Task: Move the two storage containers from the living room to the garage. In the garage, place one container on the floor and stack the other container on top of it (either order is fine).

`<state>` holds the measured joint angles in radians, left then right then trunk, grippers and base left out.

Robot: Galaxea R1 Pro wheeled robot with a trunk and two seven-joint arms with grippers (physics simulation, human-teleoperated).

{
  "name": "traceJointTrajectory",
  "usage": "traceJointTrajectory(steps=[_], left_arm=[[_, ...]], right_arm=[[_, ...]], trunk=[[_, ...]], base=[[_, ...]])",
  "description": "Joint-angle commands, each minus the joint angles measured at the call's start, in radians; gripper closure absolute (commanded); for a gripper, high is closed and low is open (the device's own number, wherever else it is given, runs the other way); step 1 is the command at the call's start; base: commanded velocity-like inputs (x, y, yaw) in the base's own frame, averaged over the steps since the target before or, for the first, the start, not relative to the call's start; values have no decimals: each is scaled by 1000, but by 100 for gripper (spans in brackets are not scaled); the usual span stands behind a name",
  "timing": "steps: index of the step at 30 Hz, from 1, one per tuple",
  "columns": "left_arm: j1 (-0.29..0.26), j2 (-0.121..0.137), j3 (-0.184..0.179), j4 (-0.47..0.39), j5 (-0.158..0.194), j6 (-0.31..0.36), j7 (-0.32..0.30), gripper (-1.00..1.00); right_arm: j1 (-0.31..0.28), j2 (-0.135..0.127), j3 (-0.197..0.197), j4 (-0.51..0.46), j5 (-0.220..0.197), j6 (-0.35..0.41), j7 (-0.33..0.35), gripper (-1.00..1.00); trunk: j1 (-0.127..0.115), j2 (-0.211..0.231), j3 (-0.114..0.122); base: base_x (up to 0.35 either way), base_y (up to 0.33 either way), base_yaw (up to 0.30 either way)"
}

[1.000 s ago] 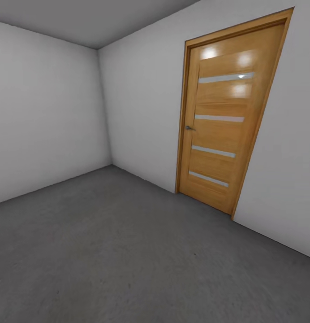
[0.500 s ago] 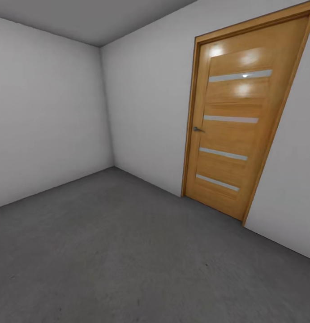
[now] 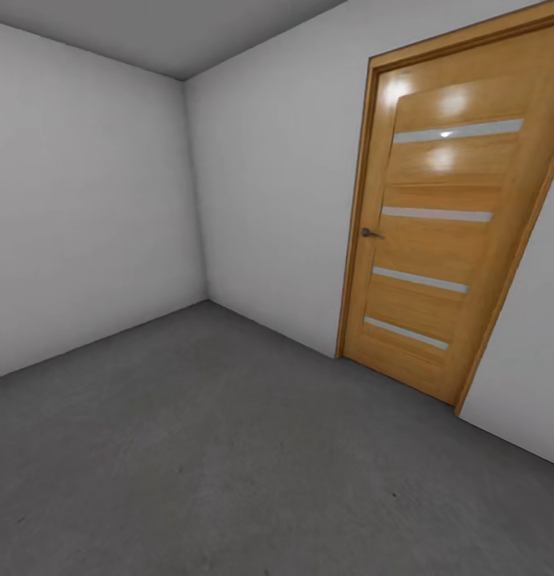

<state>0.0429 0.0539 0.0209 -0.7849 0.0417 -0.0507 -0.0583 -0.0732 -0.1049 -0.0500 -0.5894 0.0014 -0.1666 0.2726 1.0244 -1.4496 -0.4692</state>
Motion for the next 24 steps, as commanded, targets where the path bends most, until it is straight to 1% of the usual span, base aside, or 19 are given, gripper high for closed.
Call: traceJointTrajectory(steps=[1,7,11,15,24], left_arm=[[0,0,2,0,4,-1,-6,-100],[0,0,2,0,4,-1,-6,-100],[0,0,2,0,4,-1,-6,-100],[0,0,2,0,4,-1,-6,-100],[0,0,2,0,4,-1,-6,-100]], right_arm=[[0,1,-5,0,0,-2,8,-100],[0,1,-5,0,0,-2,8,-100],[0,1,-5,0,0,-2,9,-100],[0,1,-5,0,0,-2,9,-100],[0,1,-5,0,0,-2,9,-100]], trunk=[[1,0,-1],[1,0,-1],[1,0,-1],[1,0,-1],[1,0,-1]], base=[[279,226,0],[276,221,-1],[211,157,-75],[72,50,-200],[12,8,-253]])
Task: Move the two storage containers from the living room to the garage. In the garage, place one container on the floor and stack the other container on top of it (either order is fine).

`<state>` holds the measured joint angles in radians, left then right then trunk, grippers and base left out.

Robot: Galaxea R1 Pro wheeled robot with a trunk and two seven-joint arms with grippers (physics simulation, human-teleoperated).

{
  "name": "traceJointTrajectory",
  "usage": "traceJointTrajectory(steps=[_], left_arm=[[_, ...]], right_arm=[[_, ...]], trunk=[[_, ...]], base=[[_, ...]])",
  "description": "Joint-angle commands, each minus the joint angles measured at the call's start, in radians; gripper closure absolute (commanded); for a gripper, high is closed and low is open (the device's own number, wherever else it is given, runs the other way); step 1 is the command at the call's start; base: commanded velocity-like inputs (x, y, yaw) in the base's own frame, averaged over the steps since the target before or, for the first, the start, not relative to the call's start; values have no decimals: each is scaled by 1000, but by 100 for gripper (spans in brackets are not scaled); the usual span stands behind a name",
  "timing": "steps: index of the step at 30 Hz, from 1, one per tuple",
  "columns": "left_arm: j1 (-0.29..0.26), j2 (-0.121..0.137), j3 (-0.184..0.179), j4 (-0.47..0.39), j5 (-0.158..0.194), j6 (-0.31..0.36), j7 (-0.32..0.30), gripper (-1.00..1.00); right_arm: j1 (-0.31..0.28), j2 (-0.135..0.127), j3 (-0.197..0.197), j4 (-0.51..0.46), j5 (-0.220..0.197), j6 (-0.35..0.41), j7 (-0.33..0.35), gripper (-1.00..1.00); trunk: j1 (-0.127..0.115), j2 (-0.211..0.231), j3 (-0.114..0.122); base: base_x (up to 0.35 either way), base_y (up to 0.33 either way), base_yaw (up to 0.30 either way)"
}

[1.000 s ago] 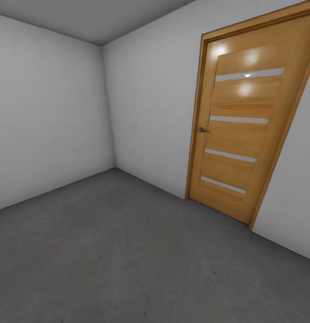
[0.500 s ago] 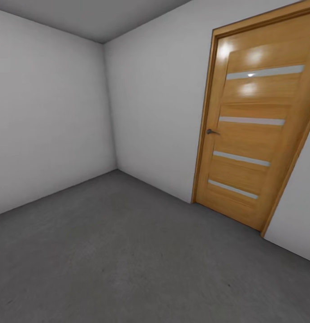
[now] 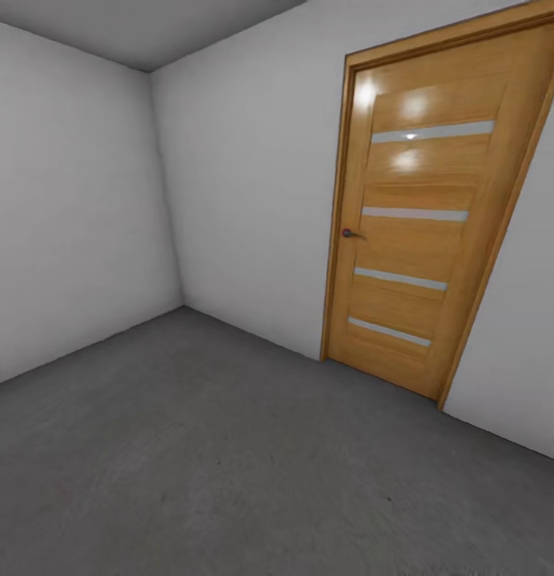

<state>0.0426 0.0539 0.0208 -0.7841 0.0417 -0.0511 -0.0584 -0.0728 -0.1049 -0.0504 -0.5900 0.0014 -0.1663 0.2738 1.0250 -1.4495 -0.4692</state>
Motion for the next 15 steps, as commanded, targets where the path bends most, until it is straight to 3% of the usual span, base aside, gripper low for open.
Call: traceJointTrajectory(steps=[1,15], left_arm=[[0,0,2,-1,4,-1,-6,-100],[0,0,2,-1,4,-1,-6,-100]], right_arm=[[-1,1,-5,1,0,-2,8,-100],[-1,1,-5,1,0,-2,8,-100]], trunk=[[0,0,-1],[0,0,-1]], base=[[3,2,-261],[0,0,-263]])
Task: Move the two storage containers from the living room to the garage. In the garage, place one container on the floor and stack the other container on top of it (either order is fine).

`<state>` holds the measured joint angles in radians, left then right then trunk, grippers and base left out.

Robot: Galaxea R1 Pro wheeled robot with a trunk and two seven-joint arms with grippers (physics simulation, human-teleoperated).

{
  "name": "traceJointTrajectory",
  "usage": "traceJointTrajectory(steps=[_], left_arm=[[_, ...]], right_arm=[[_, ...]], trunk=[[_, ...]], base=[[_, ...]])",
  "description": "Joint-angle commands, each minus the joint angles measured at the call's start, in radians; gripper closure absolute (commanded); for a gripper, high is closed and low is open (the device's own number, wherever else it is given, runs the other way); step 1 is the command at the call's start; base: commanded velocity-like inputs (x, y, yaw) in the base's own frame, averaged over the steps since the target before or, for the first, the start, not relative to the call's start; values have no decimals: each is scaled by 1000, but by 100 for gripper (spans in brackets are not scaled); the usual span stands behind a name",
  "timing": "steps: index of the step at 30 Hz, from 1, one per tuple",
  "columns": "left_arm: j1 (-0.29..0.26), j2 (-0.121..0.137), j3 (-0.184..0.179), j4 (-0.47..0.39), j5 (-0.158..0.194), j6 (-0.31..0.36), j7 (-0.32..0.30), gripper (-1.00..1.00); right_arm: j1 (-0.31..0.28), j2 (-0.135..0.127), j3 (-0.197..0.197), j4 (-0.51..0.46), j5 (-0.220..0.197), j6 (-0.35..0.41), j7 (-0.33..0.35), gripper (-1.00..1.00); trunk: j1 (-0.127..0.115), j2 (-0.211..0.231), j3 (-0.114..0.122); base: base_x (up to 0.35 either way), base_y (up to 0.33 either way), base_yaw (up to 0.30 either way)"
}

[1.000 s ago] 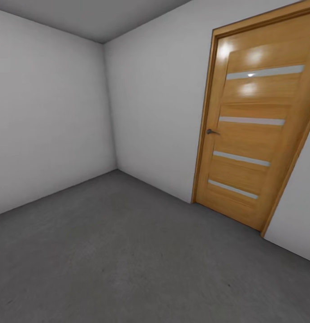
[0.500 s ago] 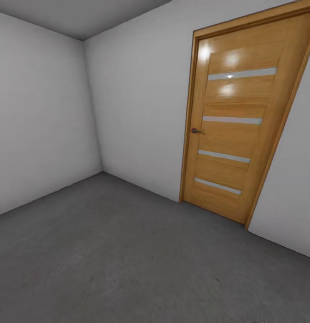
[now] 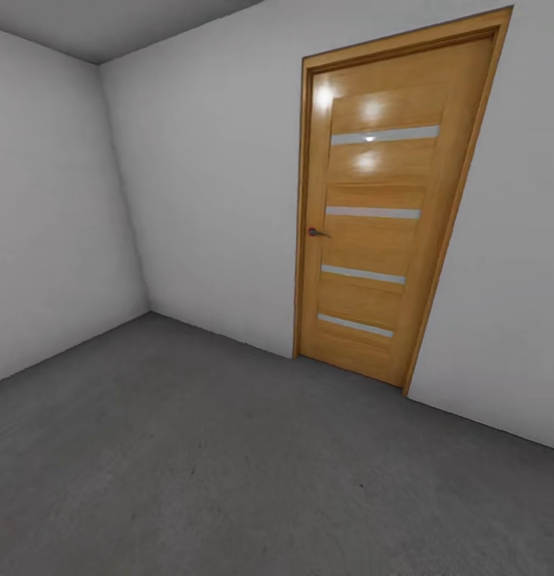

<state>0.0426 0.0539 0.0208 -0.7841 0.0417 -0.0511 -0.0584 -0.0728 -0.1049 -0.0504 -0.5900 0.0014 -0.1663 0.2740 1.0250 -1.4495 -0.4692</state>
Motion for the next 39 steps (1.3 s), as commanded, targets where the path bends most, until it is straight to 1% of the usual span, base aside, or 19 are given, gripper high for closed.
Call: traceJointTrajectory(steps=[1,39], left_arm=[[0,0,2,-1,4,-1,-6,-100],[0,0,2,-1,4,-1,-6,-100]], right_arm=[[-1,1,-5,1,0,-2,8,-100],[-1,1,-5,1,0,-2,8,-100]], trunk=[[0,0,-1],[0,0,-1]], base=[[0,0,-263],[0,0,-263]])
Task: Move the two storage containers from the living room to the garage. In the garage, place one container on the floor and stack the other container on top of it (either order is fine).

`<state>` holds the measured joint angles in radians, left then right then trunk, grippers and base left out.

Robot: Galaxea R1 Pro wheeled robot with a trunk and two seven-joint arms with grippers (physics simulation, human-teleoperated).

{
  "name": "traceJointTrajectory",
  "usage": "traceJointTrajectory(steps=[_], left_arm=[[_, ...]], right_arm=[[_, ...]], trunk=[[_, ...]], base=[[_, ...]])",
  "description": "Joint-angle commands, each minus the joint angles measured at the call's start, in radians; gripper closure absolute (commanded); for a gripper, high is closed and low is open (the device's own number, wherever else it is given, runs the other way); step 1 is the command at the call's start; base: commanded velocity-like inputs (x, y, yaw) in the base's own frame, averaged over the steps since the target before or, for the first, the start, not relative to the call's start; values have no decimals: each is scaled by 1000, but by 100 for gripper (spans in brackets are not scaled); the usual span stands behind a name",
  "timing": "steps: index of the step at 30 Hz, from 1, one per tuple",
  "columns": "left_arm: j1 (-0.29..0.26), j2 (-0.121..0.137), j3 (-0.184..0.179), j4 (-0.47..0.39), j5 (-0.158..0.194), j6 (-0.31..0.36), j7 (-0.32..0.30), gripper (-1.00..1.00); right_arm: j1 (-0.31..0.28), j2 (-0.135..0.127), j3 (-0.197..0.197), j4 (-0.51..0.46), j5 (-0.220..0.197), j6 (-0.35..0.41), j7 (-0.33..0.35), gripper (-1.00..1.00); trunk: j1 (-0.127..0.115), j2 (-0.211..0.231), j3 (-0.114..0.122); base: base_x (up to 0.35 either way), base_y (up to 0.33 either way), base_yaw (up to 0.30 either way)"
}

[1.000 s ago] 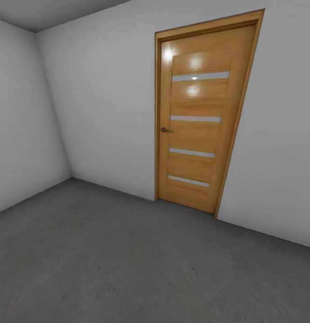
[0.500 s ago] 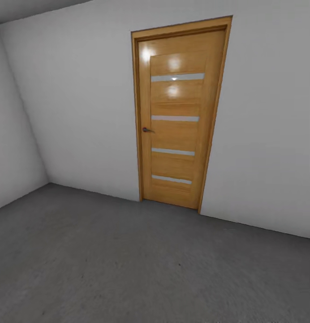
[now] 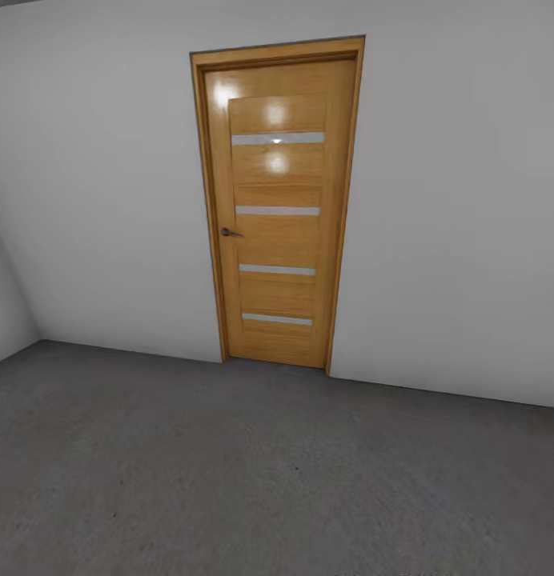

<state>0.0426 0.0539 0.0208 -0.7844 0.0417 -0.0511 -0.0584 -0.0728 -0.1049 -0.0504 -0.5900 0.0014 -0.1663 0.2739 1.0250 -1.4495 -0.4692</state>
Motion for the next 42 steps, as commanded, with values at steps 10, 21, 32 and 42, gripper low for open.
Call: traceJointTrajectory(steps=[10,21,32,42], left_arm=[[0,0,2,-1,4,-1,-6,-100],[0,0,2,-1,4,-1,-6,-100],[0,0,2,-1,4,-1,-6,-100],[0,0,2,-1,4,-1,-6,-100]], right_arm=[[-1,1,-5,1,0,-2,7,-100],[-1,1,-5,1,0,-2,7,-100],[-1,2,-4,1,1,-2,5,-100],[-1,2,-5,1,2,-2,5,-100]], trunk=[[0,0,-1],[0,0,-1],[0,0,-1],[0,0,-1]], base=[[192,0,-175],[337,0,-13],[346,0,-1],[347,0,0]])
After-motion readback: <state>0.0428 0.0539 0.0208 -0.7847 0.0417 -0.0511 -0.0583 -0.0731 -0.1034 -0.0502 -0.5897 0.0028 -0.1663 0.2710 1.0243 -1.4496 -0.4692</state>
